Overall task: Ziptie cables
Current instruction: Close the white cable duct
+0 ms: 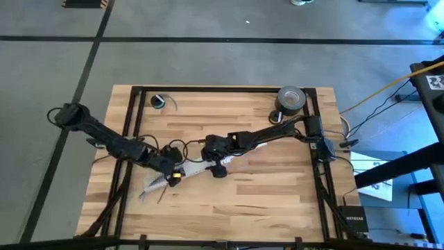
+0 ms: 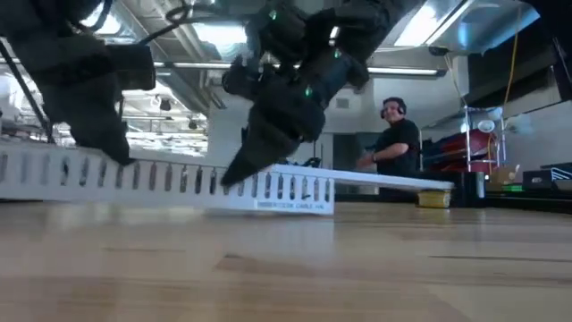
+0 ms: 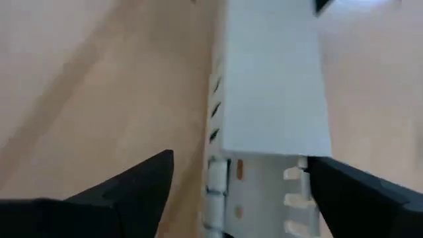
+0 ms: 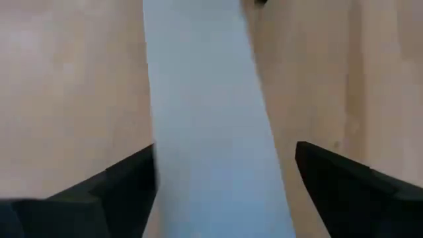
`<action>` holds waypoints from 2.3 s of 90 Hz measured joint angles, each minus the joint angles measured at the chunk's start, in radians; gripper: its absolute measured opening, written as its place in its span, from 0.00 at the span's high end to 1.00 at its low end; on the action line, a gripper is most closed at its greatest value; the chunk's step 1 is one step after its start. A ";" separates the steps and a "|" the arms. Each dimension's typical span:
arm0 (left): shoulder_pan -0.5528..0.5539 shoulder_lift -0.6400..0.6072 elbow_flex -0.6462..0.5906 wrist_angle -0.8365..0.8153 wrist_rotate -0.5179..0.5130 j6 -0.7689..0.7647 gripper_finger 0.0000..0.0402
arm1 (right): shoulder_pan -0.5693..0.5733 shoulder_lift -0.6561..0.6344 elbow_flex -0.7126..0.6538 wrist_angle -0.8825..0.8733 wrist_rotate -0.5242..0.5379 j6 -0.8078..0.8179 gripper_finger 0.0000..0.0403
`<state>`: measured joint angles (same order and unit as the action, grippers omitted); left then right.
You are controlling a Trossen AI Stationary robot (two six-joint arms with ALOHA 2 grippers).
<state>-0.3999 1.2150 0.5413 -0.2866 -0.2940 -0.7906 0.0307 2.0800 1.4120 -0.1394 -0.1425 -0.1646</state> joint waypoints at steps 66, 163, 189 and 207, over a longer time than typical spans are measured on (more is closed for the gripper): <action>-0.134 -0.036 -0.043 -0.003 -0.258 -0.045 0.20 | 0.003 0.028 0.000 0.155 -0.062 0.026 0.18; -0.135 -0.036 -0.043 -0.030 -0.226 -0.084 0.20 | 0.010 0.053 0.000 0.254 -0.054 0.051 0.18; -0.134 -0.036 -0.043 -0.026 -0.251 -0.101 0.20 | 0.034 0.066 0.001 0.392 -0.107 0.051 0.18; -0.133 -0.029 -0.043 -0.011 -0.279 -0.144 0.20 | 0.089 0.070 0.001 0.366 0.068 0.186 0.18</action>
<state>-0.5330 1.1864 0.4984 -0.2974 -0.5729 -0.9344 0.1200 2.1498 1.4132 0.2269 -0.0748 0.0217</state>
